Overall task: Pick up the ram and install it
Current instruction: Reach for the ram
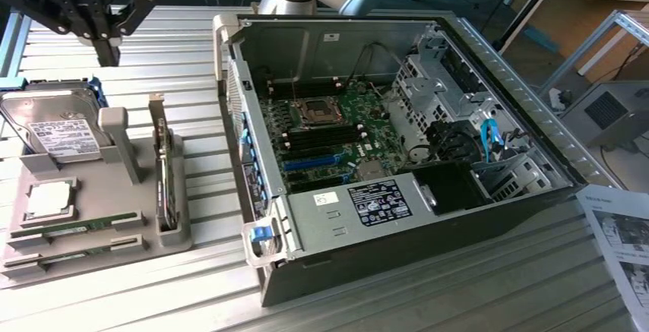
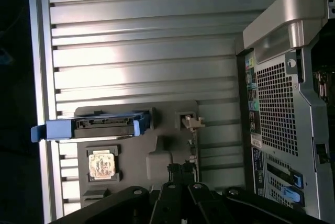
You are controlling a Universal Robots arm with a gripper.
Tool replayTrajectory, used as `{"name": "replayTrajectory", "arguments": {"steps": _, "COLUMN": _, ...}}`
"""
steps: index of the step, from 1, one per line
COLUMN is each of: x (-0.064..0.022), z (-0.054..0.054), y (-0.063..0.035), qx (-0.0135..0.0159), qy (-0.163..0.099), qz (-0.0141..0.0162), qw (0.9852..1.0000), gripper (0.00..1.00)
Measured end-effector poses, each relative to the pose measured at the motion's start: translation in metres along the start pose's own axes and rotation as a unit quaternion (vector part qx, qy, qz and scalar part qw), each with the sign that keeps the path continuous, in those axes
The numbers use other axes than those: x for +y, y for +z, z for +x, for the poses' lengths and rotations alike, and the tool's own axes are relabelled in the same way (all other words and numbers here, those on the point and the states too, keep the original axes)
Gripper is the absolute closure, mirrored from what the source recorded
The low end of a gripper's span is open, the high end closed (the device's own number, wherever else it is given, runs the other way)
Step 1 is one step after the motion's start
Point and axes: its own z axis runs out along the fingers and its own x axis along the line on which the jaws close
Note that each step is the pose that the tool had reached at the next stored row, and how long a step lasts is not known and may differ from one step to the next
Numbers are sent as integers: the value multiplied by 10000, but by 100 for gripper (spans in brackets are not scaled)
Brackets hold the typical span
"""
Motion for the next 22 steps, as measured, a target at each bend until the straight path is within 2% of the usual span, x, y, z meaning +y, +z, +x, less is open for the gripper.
{"name": "replayTrajectory", "arguments": {"steps": 9, "x": -46, "z": 250, "y": -6, "qx": -1, "qy": 1, "qz": 0, "qw": 10000, "gripper": 89}}
{"name": "replayTrajectory", "arguments": {"steps": 22, "x": -46, "z": 253, "y": -7, "qx": 0, "qy": 1, "qz": -1, "qw": 10000, "gripper": 89}}
